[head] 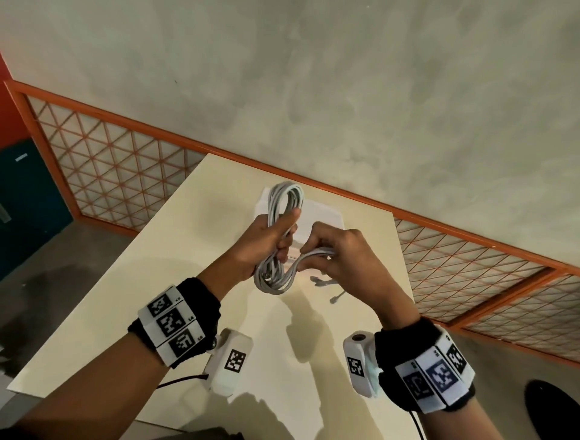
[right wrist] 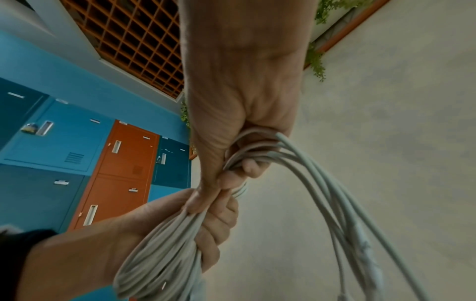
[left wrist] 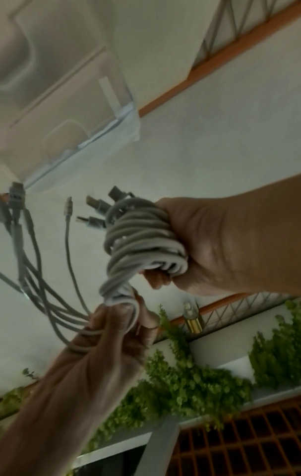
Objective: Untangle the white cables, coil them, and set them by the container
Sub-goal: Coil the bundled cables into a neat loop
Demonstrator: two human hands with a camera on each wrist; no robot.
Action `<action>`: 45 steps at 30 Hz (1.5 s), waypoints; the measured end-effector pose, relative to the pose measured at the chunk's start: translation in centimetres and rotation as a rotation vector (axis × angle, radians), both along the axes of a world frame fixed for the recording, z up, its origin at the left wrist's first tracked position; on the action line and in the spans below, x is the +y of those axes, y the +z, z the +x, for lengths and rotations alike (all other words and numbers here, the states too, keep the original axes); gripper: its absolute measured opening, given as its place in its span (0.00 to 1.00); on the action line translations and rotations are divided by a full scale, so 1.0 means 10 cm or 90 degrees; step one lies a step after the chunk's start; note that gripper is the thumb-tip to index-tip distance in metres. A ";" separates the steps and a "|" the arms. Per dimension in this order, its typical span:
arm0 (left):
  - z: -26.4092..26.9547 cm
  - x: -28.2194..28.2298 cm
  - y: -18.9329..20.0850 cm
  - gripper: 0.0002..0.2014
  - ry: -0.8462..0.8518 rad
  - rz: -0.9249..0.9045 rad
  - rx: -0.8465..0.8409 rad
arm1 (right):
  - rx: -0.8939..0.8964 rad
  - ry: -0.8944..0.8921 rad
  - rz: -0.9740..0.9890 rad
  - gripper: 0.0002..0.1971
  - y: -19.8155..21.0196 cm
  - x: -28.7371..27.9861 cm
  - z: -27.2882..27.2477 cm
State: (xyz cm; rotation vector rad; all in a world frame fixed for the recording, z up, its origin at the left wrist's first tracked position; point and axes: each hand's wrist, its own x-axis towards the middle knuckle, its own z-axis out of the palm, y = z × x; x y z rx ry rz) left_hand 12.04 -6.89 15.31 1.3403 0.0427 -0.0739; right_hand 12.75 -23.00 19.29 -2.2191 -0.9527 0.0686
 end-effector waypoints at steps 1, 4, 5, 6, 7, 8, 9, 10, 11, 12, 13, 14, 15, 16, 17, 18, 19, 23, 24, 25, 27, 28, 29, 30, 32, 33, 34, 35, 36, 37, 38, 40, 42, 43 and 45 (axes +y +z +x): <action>0.00 -0.01 0.00 0.20 -0.002 0.016 -0.009 | -0.025 -0.004 0.011 0.11 0.02 0.02 0.00; -0.02 -0.02 -0.01 0.21 0.003 0.088 -0.020 | -0.129 0.004 0.020 0.19 0.06 0.12 0.00; -0.03 -0.03 -0.02 0.22 0.002 0.098 -0.017 | -0.136 0.003 0.020 0.18 0.05 0.14 0.01; -0.04 -0.03 -0.02 0.22 0.000 0.097 -0.011 | -0.138 0.000 0.017 0.17 0.05 0.15 0.03; -0.05 -0.04 0.00 0.22 -0.004 0.086 -0.006 | -0.141 -0.005 0.011 0.16 0.04 0.17 0.03; -0.06 -0.05 0.02 0.22 -0.010 0.074 -0.002 | -0.144 -0.010 0.001 0.15 0.04 0.19 0.03; -0.08 -0.06 0.04 0.22 -0.015 0.066 0.002 | -0.144 -0.010 -0.007 0.15 0.05 0.20 0.03; -0.08 -0.05 0.05 0.22 -0.018 0.058 0.009 | -0.143 -0.010 -0.015 0.15 0.06 0.23 0.02; -0.09 -0.06 0.06 0.22 -0.025 0.047 0.017 | -0.143 -0.013 -0.023 0.15 0.06 0.24 0.02; -0.10 -0.05 0.06 0.23 -0.037 0.036 0.026 | -0.143 -0.016 -0.032 0.16 0.07 0.26 0.01; -0.10 -0.03 0.05 0.23 -0.053 0.032 0.036 | -0.144 -0.017 -0.041 0.18 0.07 0.27 0.01; -0.11 -0.01 0.04 0.24 -0.072 0.041 0.044 | -0.145 -0.017 -0.046 0.21 0.06 0.27 0.01; -0.12 0.00 0.03 0.25 -0.091 0.063 0.047 | -0.143 -0.016 -0.047 0.24 0.06 0.27 0.01; -0.12 0.01 0.02 0.26 -0.109 0.083 0.048 | -0.134 -0.016 -0.044 0.27 0.05 0.27 0.02; -0.12 0.02 0.02 0.26 -0.127 0.095 0.047 | -0.118 -0.019 -0.038 0.29 0.05 0.26 0.03; -0.13 0.03 0.03 0.26 -0.145 0.103 0.046 | -0.097 -0.021 -0.031 0.28 0.05 0.24 0.03; -0.12 0.05 0.04 0.26 -0.158 0.114 0.046 | -0.074 -0.024 -0.024 0.27 0.05 0.22 0.04; -0.12 0.14 0.05 0.24 -0.186 0.133 0.065 | 0.077 -0.037 0.000 0.25 0.05 0.04 0.08; -0.13 0.16 0.04 0.23 -0.193 0.138 0.061 | 0.131 -0.034 0.006 0.24 0.04 0.00 0.08; -0.14 0.16 0.04 0.23 -0.198 0.145 0.055 | 0.173 -0.032 0.008 0.23 0.03 -0.03 0.08; -0.17 0.14 0.02 0.23 -0.202 0.149 0.047 | 0.216 -0.029 -0.014 0.21 0.01 -0.07 0.07; -0.17 0.13 0.01 0.22 -0.201 0.149 0.046 | 0.224 -0.024 -0.035 0.19 0.01 -0.09 0.07; -0.18 0.12 0.01 0.22 -0.203 0.151 0.043 | 0.233 -0.017 -0.059 0.16 0.00 -0.10 0.08; -0.19 0.11 0.00 0.22 -0.207 0.156 0.038 | 0.246 -0.010 -0.081 0.14 -0.01 -0.12 0.08; -0.20 0.10 0.00 0.22 -0.214 0.167 0.026 | 0.280 0.010 -0.112 0.12 -0.03 -0.18 0.08; -0.21 0.10 0.00 0.22 -0.213 0.172 0.022 | 0.291 0.019 -0.121 0.12 -0.04 -0.20 0.08; -0.20 0.11 0.00 0.21 -0.211 0.175 0.021 | 0.302 0.025 -0.120 0.11 -0.05 -0.24 0.07; -0.20 0.10 0.00 0.20 -0.211 0.179 0.022 | 0.315 0.027 -0.109 0.10 -0.06 -0.28 0.06; -0.19 0.10 -0.01 0.19 -0.215 0.183 0.025 | 0.331 0.023 -0.094 0.11 -0.08 -0.31 0.05; -0.19 0.08 -0.02 0.19 -0.221 0.189 0.029 | 0.340 0.013 -0.079 0.12 -0.08 -0.34 0.04; -0.19 0.06 -0.04 0.19 -0.225 0.195 0.036 | 0.338 -0.001 -0.070 0.15 -0.08 -0.36 0.03; -0.19 0.02 -0.07 0.19 -0.220 0.214 0.053 | 0.281 -0.027 -0.064 0.21 -0.08 -0.35 -0.02; -0.19 -0.03 -0.11 0.19 -0.209 0.246 0.069 | 0.191 -0.042 -0.076 0.27 -0.08 -0.32 -0.05; -0.19 -0.06 -0.13 0.18 -0.206 0.258 0.076 | 0.155 -0.050 -0.075 0.27 -0.09 -0.30 -0.07; -0.20 -0.10 -0.15 0.19 -0.202 0.267 0.084 | 0.130 -0.057 -0.053 0.24 -0.11 -0.29 -0.07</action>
